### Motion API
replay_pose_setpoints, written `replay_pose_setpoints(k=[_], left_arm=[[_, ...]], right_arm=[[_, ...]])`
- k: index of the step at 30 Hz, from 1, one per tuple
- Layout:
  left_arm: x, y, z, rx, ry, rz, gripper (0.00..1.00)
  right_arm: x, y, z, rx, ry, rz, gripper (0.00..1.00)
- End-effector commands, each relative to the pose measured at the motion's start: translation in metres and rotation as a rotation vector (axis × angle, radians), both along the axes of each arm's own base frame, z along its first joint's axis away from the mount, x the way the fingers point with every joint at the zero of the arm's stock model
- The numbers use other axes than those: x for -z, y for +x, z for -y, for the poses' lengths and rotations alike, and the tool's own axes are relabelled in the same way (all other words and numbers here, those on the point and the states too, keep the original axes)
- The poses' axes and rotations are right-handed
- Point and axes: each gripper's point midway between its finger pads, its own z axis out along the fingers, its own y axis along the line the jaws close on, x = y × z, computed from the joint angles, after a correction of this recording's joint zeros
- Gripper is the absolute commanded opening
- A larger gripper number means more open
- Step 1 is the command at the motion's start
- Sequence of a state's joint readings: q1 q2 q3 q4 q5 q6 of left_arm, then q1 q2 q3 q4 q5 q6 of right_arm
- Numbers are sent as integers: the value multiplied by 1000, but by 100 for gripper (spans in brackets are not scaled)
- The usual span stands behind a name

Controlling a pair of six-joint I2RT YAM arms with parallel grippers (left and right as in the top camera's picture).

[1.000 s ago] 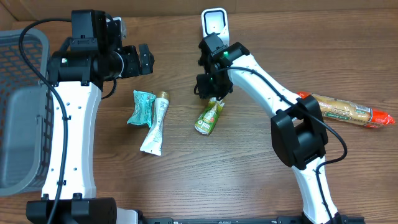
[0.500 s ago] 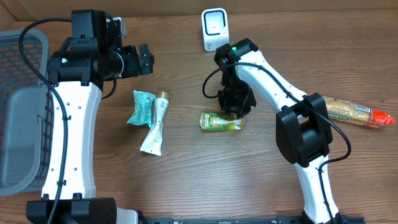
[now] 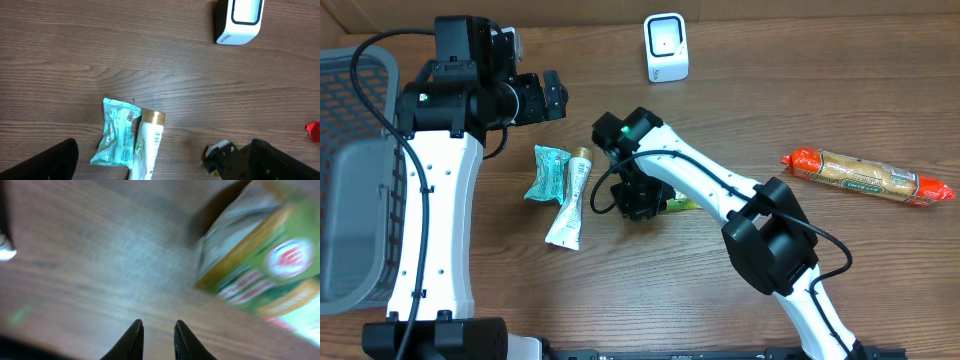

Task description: Scan the item barcode

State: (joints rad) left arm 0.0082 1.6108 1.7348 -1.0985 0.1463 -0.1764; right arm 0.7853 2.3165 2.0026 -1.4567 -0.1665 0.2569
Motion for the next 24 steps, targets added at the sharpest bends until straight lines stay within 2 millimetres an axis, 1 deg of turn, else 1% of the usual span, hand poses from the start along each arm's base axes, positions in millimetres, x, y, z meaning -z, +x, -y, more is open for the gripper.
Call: replay_pose_setpoints(k=[1, 2, 4, 5, 8, 11, 15, 17, 18, 19, 21, 24], left_arm=[[-5, 1, 2, 25, 7, 18, 100], [-5, 1, 2, 25, 7, 18, 99], [-5, 1, 2, 25, 7, 18, 100], [-5, 1, 2, 25, 7, 18, 99], [-5, 1, 2, 25, 7, 18, 99], [-5, 1, 2, 25, 7, 18, 99], [-5, 1, 2, 25, 7, 17, 100], [-5, 1, 2, 25, 7, 17, 100], [-5, 1, 2, 25, 7, 18, 100], [-5, 1, 2, 25, 7, 18, 100], [-5, 1, 2, 25, 7, 18, 100], [-5, 1, 2, 25, 7, 18, 99]], right_arm=[[-2, 35, 24, -37, -40, 97, 22], [-7, 42, 28, -75, -20, 97, 23], [-12, 37, 27, -116, 23, 57, 24], [-15, 26, 21, -158, 89, -4, 24], [-17, 11, 11, -194, 150, -63, 27], [-9, 0, 7, -229, 139, -76, 27], [10, -5, 6, -248, 119, -65, 28], [16, -5, 9, -249, 105, -62, 32], [21, -4, 12, -251, 94, -55, 36], [27, 0, 17, -250, 74, -39, 38], [29, 7, 20, -247, 63, -17, 39], [26, 23, 21, -236, 58, 38, 38]])
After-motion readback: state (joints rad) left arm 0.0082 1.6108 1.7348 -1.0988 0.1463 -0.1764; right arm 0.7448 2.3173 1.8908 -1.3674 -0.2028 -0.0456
